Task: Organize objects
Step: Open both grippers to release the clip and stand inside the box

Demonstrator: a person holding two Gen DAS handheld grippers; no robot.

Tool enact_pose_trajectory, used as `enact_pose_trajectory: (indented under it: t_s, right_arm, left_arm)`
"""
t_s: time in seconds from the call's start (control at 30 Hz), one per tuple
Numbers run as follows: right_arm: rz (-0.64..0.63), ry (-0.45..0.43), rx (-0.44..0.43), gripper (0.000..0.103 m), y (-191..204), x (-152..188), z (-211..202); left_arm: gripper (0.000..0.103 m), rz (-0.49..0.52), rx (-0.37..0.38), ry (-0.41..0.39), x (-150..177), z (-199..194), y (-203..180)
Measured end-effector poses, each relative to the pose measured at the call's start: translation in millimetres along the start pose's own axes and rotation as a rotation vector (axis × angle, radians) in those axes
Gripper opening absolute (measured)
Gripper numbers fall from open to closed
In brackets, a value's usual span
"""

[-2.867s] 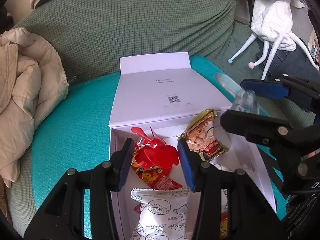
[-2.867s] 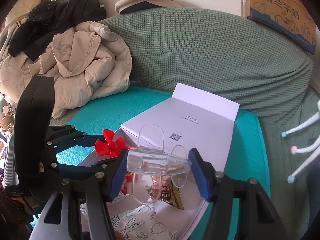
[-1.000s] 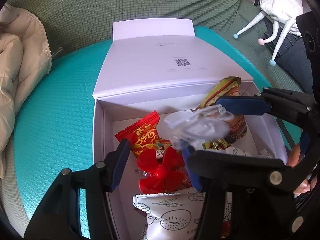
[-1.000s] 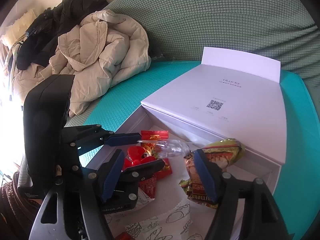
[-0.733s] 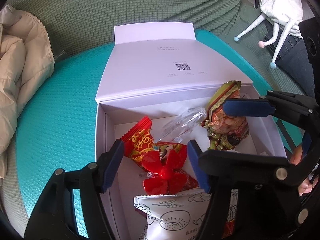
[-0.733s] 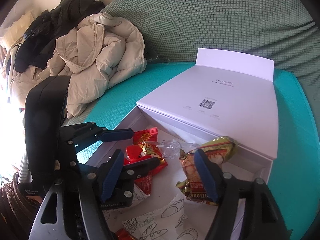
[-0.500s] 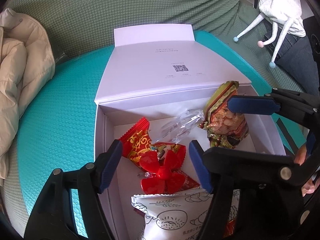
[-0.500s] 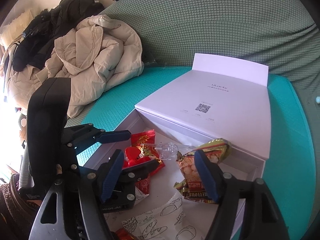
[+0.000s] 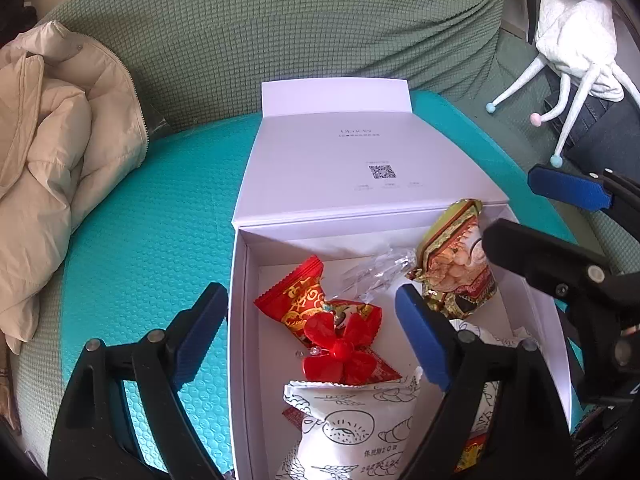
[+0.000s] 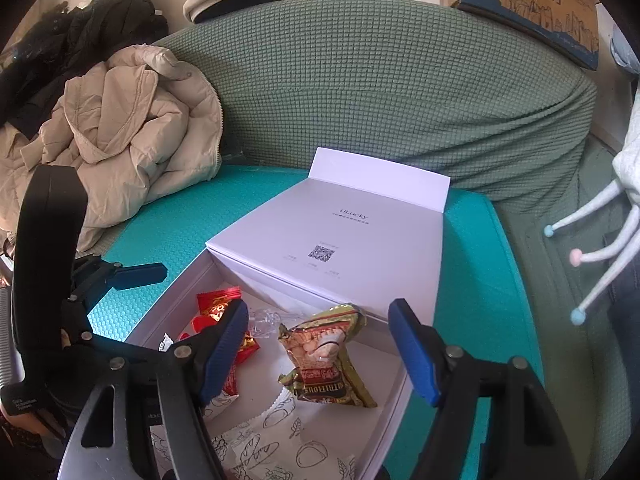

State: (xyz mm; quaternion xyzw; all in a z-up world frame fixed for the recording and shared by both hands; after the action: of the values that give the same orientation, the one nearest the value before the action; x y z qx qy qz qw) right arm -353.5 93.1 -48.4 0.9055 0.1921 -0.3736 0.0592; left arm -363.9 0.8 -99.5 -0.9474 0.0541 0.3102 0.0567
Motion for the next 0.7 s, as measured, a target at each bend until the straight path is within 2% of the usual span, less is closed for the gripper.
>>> enact_pose_trajectory:
  t_s: [0.07,0.13,0.2,0.3,0.43,0.7]
  right_arm:
    - [0.011,-0.002,0.011,0.076,-2,-3,-3]
    - [0.014,-0.012,0.024,0.084,-4,-6,-6]
    - [0.000,-0.024,0.041,0.100,-4,-7,-11]
    - [-0.018,-0.043,0.060,0.103,-6,-8,-23]
    - [0.026,-0.054,0.053,0.103,-15,-12,-43]
    - [0.063,-0.071,0.095,0.103,-27,-16,-86]
  left_arm:
    - [0.088,-0.002,0.002,-0.009,0,-4,0]
    - [0.089,-0.001,0.001,-0.011,0,-7,0]
    - [0.089,-0.001,-0.017,-0.010,0,-11,1]
    - [0.089,-0.018,-0.037,-0.019,-3,-21,2]
    - [0.090,-0.015,-0.054,-0.066,-9,-44,-2]
    - [0.092,-0.055,-0.069,-0.084,-11,-89,-5]
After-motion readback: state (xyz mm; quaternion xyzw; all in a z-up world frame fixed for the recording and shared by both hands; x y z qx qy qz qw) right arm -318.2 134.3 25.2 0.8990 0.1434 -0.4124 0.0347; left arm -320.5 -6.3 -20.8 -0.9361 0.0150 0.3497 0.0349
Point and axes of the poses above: each gripper's, at about its wrist camera, not at the fingertips, and z roughly the way its jaws point, y to its left, x to its underside, the point moved 10 cm from there along z, roughly the way its jaws point, and after that the axes turned 5 degrees about x, right-handed, at the moved point
